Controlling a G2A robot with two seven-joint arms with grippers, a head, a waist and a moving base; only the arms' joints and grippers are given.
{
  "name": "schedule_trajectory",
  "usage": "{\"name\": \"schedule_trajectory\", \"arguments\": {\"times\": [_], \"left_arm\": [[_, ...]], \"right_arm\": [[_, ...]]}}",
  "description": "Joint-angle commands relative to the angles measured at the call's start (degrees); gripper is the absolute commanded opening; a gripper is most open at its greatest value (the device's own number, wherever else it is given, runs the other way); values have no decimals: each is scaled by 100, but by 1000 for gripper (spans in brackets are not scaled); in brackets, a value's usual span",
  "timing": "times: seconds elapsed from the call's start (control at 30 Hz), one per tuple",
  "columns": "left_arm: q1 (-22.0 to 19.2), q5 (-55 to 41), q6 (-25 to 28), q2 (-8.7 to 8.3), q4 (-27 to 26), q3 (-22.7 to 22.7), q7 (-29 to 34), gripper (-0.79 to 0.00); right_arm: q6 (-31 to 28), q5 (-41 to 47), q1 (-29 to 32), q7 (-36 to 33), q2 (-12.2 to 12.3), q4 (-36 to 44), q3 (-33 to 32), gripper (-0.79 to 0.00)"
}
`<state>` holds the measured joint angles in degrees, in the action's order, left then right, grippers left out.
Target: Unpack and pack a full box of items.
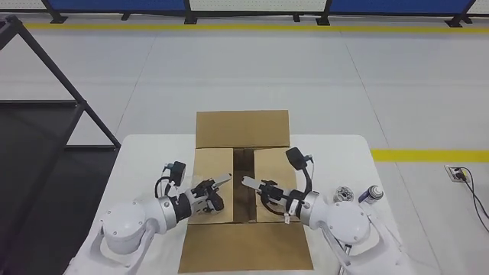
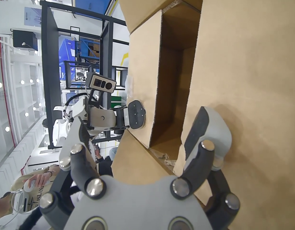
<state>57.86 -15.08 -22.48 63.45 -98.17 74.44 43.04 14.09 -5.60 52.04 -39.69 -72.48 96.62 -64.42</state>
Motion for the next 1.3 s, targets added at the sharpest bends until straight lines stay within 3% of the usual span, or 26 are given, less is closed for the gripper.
{"name": "schedule_trajectory", "arguments": {"times": [0.0,0.37,0.93,1.27], "left_arm": [[65,-27,39,-13,-97,68,1,0],[436,-292,321,-79,-543,481,7,0],[596,-480,439,-131,-596,663,-13,0],[828,-847,684,-176,-683,1056,24,0]], "right_arm": [[-106,33,69,-26,14,98,-60,0],[-440,186,286,-310,97,474,-387,0],[-409,202,257,-365,137,487,-415,0],[-410,249,230,-350,145,442,-369,0]]}}
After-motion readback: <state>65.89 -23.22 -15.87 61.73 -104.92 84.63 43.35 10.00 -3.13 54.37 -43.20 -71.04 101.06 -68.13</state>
